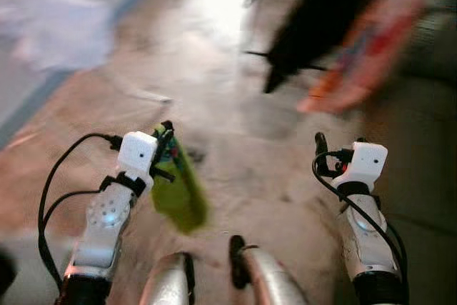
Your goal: Hang hanger
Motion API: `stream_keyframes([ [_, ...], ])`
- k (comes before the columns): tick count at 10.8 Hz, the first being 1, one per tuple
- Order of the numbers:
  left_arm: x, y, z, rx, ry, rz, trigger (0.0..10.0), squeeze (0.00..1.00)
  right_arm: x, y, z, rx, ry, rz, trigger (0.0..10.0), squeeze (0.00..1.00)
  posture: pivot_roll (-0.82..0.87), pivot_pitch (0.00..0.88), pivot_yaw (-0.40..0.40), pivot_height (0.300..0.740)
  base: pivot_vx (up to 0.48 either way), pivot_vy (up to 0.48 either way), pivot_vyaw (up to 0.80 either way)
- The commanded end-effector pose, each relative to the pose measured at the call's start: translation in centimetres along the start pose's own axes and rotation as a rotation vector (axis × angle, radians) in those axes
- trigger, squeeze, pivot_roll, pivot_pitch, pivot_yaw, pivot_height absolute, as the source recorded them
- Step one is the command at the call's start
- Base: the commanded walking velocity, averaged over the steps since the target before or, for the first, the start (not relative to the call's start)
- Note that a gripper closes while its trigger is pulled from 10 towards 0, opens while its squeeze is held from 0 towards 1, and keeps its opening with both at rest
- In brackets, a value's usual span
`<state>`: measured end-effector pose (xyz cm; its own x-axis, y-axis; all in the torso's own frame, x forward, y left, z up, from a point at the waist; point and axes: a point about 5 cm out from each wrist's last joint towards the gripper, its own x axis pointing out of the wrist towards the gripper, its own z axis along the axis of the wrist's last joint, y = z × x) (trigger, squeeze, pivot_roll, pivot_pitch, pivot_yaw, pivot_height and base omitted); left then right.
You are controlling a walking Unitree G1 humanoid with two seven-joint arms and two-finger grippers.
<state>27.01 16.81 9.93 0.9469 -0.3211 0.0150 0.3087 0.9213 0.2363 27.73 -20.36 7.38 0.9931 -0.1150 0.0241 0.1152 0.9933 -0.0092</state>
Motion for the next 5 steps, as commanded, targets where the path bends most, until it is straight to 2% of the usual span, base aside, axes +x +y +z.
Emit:
stream_keyframes([
  [1, -0.5, 0.4, -0.1, -0.001, -0.006, 0.03, 10.0, 0.0, -0.1, 0.4, 0.1, -0.005, -0.001, 0.022, 10.0, 0.0, 0.02, 0.225, -0.032, 0.74, 0.292, 0.379, -0.8],
  [3, -1.2, -0.4, -0.6, -0.017, -0.003, 0.027, 10.0, 0.0, -0.3, -0.3, 0.1, -0.011, 0.008, 0.015, 10.0, 0.0, 0.02, 0.204, -0.036, 0.74, 0.294, 0.381, -0.7],
  [5, -1.3, -0.6, -0.8, 0.019, 0.002, -0.017, 10.0, 0.0, -0.8, -0.3, -0.3, -0.003, 0.015, 0.0, 10.0, 0.0, 0.01, 0.189, -0.024, 0.74, 0.315, 0.364, -0.69],
])
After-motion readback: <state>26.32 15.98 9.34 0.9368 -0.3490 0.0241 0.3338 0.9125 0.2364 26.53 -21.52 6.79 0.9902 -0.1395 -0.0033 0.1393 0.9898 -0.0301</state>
